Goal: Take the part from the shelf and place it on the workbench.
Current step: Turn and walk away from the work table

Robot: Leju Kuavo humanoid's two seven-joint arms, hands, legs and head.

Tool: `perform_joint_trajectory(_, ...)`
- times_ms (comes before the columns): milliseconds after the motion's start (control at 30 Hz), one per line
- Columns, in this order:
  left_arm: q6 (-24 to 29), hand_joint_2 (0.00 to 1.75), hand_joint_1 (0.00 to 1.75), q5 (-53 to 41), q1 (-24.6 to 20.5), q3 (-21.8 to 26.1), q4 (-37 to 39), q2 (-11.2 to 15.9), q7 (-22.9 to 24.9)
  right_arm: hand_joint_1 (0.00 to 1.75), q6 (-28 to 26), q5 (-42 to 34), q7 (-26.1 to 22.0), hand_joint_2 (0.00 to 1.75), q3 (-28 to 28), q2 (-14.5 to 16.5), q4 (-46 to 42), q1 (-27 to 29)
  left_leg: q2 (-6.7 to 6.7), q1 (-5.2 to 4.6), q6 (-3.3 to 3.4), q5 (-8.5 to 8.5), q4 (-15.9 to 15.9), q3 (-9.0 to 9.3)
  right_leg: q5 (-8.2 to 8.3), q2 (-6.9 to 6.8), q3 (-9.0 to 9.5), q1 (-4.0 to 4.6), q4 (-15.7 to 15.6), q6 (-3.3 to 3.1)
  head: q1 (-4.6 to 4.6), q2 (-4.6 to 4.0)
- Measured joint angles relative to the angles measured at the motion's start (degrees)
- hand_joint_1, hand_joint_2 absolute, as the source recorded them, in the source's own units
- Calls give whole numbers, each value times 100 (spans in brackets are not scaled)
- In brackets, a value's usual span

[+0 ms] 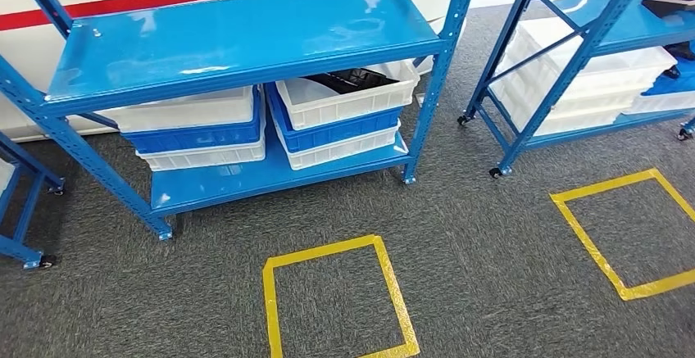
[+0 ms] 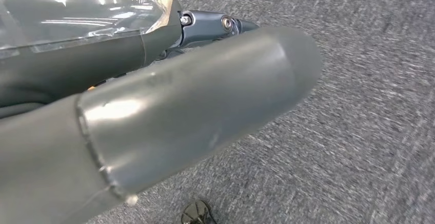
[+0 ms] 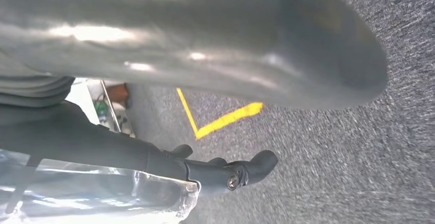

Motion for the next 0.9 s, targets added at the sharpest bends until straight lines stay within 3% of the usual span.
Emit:
perform_joint_trajectory(33, 7, 0, 0, 17, 1, 7, 0, -1, 0, 0, 0, 3, 0, 0, -1, -2, 0, 8, -73, -1, -2, -1, 2, 5, 53, 9, -35, -1, 21, 38, 5, 0)
perform_joint_trajectory(67, 16, 0, 0, 38, 2, 16, 0, -3, 1, 0, -3, 14, -1, 0, 0, -6, 0, 9, -146, 1, -5, -3, 5, 13, 184, 22, 31, -7, -171, 91, 9, 0)
perform_joint_trajectory(133, 42, 0, 0, 89, 2, 37, 0, -7, 8, 0, -16, 47, -11, 0, 1, -11, 0, 1, -275, -5, -33, -17, 20, 28, 537, 154, 352, -44, -955, 182, 19, 0)
perform_joint_trajectory(167, 56, 0, 0, 106, 2, 47, 0, -8, 19, 0, -27, 67, -26, 0, 2, -14, 0, -8, -331, -15, -61, -34, 33, 28, 658, 216, 482, -61, -1275, 178, 18, 0)
perform_joint_trajectory(233, 78, 0, 0, 126, 4, 73, 0, -8, 51, 0, -43, 93, -58, 0, 3, -13, 0, -23, -411, -26, -134, -64, 40, 21, 732, 272, 578, -51, -1535, 90, 16, 0)
perform_joint_trajectory(267, 81, 0, 0, 129, 8, 92, 0, -8, 64, 0, -48, 98, -72, 0, 4, -12, 0, -34, -444, -17, -172, -68, 31, 17, 738, 225, 596, -43, -1538, 26, 13, 0)
perform_joint_trajectory(333, 83, 0, 0, 133, 16, 122, 0, -10, 75, 0, -56, 104, -84, 0, 4, -11, -1, -51, -326, 4, -234, -124, 109, -15, 761, 141, 634, -56, -1558, -74, 6, 0)
perform_joint_trajectory(400, 84, 0, 0, 138, 10, 139, 0, -12, 78, 0, -63, 106, -91, 0, 4, -13, -2, -48, -53, 7, -283, -414, 574, -225, 774, 41, 655, -68, -1575, -150, -21, 0)
perform_joint_trajectory(467, 84, 0, 0, 143, 1, 144, 0, -12, 79, 0, -66, 106, -93, 0, 4, -13, -2, -33, 96, 10, -324, -805, 1366, -622, 757, -73, 657, -41, -1573, -190, -39, 0)
perform_joint_trajectory(500, 84, 0, 0, 145, 2, 145, 0, -11, 80, 0, -66, 106, -93, 0, 4, -13, -2, -30, 116, 12, -334, -897, 1660, -780, 749, -137, 658, -30, -1572, -201, -37, 0)
perform_joint_trajectory(533, 84, 0, 0, 147, 7, 148, 0, -11, 82, 0, -66, 105, -93, 0, 4, -13, -2, -31, 129, 13, -334, -866, 1743, -834, 742, -193, 661, -22, -1571, -208, -39, 0)
perform_joint_trajectory(567, 84, 0, 0, 149, 12, 150, 0, -11, 84, 0, -66, 105, -93, 0, 4, -13, -2, -34, 147, 12, -324, -724, 1581, -761, 732, -245, 672, -17, -1571, -209, -38, 0)
perform_joint_trajectory(633, 84, 0, 0, 151, 11, 152, 0, -11, 85, 0, -66, 106, -93, 0, 4, -9, -2, -43, 307, -4, -268, -324, 776, -356, 705, -340, 711, -3, -1572, -198, -42, 0)
perform_joint_trajectory(700, 84, 0, 0, 151, -2, 152, 0, -10, 85, 0, -66, 107, -93, 0, 4, -4, -2, -48, 453, -39, -205, -111, 179, -53, 669, -422, 745, 34, -1572, -157, -37, 0)
perform_joint_trajectory(733, 84, 0, 0, 150, -7, 152, 0, -10, 85, 0, -66, 107, -93, 0, 4, -2, -2, -52, 476, -57, -181, -97, 85, -13, 656, -457, 758, 47, -1575, -132, -33, 0)
perform_joint_trajectory(800, 84, 0, 0, 149, -6, 155, 0, -8, 92, 0, -68, 108, -94, 0, 4, 3, -4, -63, 363, -60, -129, -73, 59, -10, 641, -515, 788, 54, -1591, -74, -31, 0)
perform_joint_trajectory(867, 81, 0, 0, 147, -6, 158, 0, -10, 107, 0, -74, 109, -97, 0, 4, 5, -7, -70, 266, -34, -61, -17, -14, 27, 541, -365, 748, 41, -1453, -35, -25, 0)
perform_joint_trajectory(900, 77, 0, 0, 143, -9, 158, 0, -11, 117, 0, -80, 110, -105, 0, 4, 6, -8, -68, 223, -14, -33, 12, -48, 44, 413, -230, 642, 34, -1208, -38, -15, 0)
